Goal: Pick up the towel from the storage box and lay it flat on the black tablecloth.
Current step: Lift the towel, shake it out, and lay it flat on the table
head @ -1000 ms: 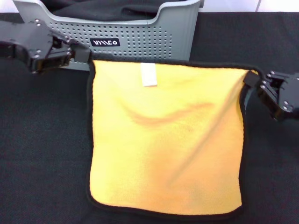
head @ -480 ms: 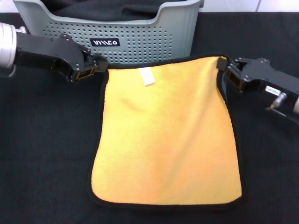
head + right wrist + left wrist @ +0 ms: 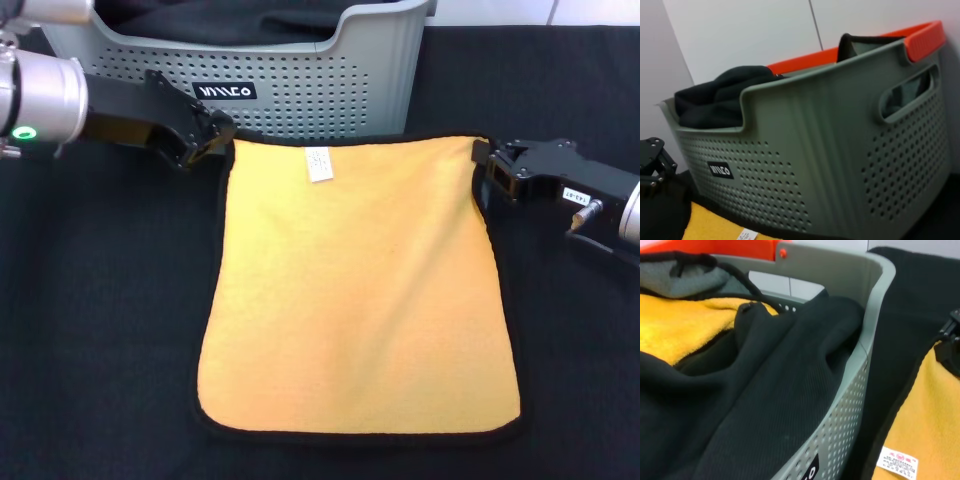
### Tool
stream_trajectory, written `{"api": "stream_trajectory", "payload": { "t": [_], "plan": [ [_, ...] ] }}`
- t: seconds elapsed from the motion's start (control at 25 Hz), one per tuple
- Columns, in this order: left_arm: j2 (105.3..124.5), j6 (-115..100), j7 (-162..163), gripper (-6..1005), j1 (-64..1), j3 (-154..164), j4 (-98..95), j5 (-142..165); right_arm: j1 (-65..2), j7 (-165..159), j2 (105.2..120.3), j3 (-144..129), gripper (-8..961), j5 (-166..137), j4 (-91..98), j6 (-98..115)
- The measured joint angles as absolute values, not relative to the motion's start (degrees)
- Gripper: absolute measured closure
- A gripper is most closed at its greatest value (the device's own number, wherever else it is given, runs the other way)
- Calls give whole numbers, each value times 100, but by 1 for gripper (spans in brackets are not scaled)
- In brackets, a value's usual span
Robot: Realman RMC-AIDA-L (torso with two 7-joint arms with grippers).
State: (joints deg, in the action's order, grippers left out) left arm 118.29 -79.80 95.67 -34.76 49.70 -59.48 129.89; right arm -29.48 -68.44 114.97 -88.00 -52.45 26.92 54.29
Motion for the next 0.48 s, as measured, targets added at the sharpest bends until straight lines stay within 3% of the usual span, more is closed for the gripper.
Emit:
{"api": "stream_trajectory", "payload": {
  "t": [0.48],
  "plan": [
    [11935, -7711, 9551, 970, -3443, 5169, -5898, 13119, -3047, -7065, 11470, -8813, 911, -5369, 2510, 5308]
  ]
}}
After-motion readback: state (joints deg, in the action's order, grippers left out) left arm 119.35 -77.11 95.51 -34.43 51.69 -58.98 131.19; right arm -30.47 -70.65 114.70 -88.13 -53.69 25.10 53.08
